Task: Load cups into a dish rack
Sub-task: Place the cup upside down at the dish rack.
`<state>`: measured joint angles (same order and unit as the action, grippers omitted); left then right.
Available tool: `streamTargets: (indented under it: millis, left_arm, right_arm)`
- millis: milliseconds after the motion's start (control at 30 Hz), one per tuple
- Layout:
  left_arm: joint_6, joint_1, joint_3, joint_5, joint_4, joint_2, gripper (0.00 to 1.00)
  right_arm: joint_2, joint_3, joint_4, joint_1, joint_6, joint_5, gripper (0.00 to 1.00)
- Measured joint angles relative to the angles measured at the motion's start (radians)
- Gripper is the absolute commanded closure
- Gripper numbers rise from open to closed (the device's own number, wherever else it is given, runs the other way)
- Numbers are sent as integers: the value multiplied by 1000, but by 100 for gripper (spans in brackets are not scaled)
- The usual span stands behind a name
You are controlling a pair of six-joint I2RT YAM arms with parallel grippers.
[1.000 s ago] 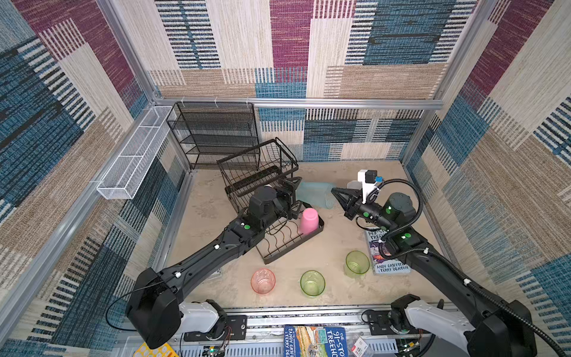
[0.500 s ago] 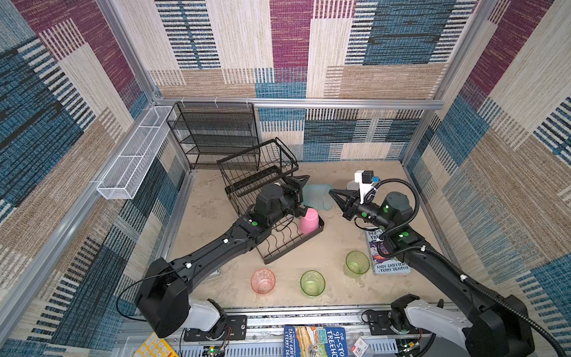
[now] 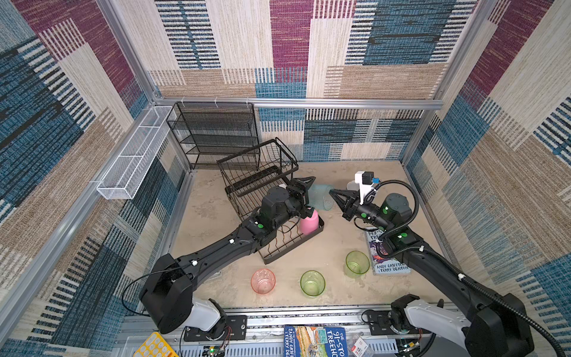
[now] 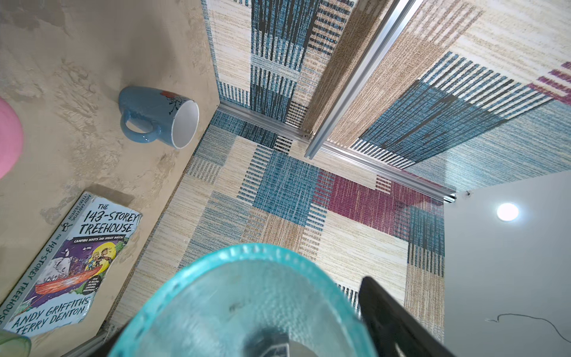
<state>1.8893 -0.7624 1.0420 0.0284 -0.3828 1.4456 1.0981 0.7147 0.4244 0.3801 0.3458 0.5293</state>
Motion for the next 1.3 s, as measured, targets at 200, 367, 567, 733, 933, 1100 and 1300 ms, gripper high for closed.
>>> streamTargets:
  millis: [200,367,567,733,933,1100,1300]
  left_arm:
    - [0,-3,-1,-23,-5,0,20]
    - [-1,-3,-9,-30,-5,-5,22]
    - [-13,-5,-18,-48,0,-24,28]
    - [-55,-2,-20,-84,14,-43,32]
    - [-111,-2,-42,-116,32,-46,35]
    - [-191,-2,-40,-149,66,-47,35]
    - [-311,-1,-39,-180,109,-54,35]
  right_arm:
    - [4,-2,4,0,0,-7,100]
    - [4,-2,5,0,0,-7,99]
    - [1,-2,6,1,0,-6,86]
    - [1,-1,9,0,-4,-11,74]
    - [-3,0,-6,0,-4,-16,54]
    - [-18,10,-37,0,-5,-43,49]
    - [-22,24,-78,0,-9,-87,48]
